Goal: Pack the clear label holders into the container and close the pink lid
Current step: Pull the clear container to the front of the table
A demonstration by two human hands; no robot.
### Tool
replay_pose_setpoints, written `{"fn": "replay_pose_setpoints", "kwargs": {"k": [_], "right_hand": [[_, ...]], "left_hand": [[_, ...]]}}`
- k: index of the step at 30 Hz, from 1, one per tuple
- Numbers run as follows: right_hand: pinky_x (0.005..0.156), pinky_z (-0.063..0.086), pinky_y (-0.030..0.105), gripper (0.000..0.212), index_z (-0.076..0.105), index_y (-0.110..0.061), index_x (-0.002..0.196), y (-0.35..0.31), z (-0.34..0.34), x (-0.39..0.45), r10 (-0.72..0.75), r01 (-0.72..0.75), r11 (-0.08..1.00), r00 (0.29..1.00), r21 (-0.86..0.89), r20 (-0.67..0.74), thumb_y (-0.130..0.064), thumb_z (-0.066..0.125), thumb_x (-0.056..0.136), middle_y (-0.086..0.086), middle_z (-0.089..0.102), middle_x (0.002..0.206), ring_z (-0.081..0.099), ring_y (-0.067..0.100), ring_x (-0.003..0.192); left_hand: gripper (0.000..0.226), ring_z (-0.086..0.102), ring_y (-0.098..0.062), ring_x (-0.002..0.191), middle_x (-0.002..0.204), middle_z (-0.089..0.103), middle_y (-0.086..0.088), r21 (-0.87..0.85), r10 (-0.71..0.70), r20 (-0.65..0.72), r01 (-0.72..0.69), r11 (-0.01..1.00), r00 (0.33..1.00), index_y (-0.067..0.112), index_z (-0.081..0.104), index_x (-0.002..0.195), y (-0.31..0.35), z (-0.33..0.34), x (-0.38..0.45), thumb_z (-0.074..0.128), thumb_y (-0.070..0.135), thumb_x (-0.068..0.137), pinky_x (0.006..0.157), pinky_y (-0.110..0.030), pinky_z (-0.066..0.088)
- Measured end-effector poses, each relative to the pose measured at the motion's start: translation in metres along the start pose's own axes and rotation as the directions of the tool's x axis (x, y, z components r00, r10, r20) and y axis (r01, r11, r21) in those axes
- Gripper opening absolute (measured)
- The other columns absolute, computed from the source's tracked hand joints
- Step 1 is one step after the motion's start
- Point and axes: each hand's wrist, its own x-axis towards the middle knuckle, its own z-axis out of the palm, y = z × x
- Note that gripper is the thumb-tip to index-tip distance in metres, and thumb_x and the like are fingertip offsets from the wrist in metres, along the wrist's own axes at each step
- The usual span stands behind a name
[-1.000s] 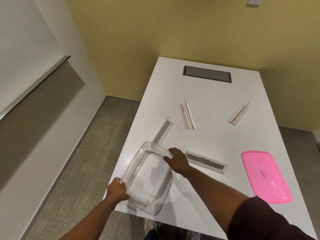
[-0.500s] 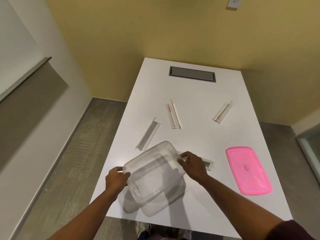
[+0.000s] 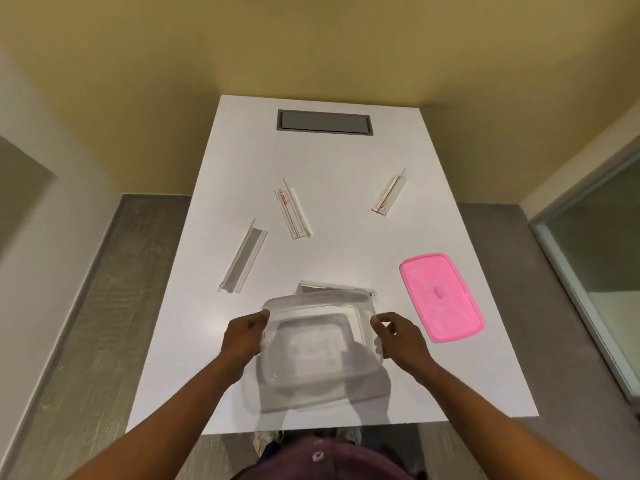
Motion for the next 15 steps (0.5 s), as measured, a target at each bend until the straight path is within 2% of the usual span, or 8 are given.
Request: {"fn": "replay_pose_setpoints", "kwargs": {"k": [2,5,11,15], "right_hand": [[0.077,0.062,0.048,0.018,0.064,-0.044,0.093,0.01,-0.004,-0.004,-0.002,0.002,1.0,1.0,-0.01,-0.012,-0.06,0.055,0.094,-0.004,0.075,0.07,0.073,0.014,0.061],[0.077,0.064,0.046,0.013,0.061,-0.05,0.095,0.026,-0.009,-0.008,0.008,-0.009,1.0,0.999,-0.006,-0.031,-0.062,0.056,0.093,-0.007,0.074,0.072,0.073,0.014,0.063],[0.074,0.065,0.045,0.019,0.065,-0.047,0.103,0.052,-0.012,-0.015,0.045,-0.045,0.998,0.999,0.035,-0.013,-0.061,0.058,0.092,-0.006,0.075,0.074,0.074,0.015,0.064],[0.069,0.065,0.041,0.031,0.071,-0.035,0.114,0.061,-0.012,-0.019,0.08,-0.08,0.994,0.997,0.068,0.007,-0.056,0.061,0.093,-0.003,0.075,0.077,0.074,0.018,0.065]], "left_hand": [[0.04,0.054,-0.025,0.077,0.08,0.057,-0.009,-0.006,-0.042,0.031,0.042,0.999,0.999,0.007,0.069,0.083,-0.004,0.006,0.0,0.064,0.045,0.094,0.076,-0.043,0.059],[0.038,0.064,-0.025,0.081,0.091,0.067,-0.01,-0.004,-0.081,0.078,0.082,0.997,0.994,0.008,0.075,0.097,-0.01,0.013,-0.005,0.065,0.044,0.094,0.078,-0.043,0.062],[0.032,0.068,-0.023,0.083,0.101,0.073,-0.01,0.013,-0.116,0.093,0.116,0.993,0.989,0.013,0.074,0.107,-0.017,0.029,-0.015,0.063,0.041,0.096,0.063,-0.032,0.06],[0.029,0.068,-0.026,0.088,0.103,0.073,-0.01,0.018,-0.117,0.101,0.116,0.993,0.988,0.016,0.075,0.103,-0.02,0.033,-0.013,0.064,0.042,0.095,0.066,-0.033,0.06]]}}
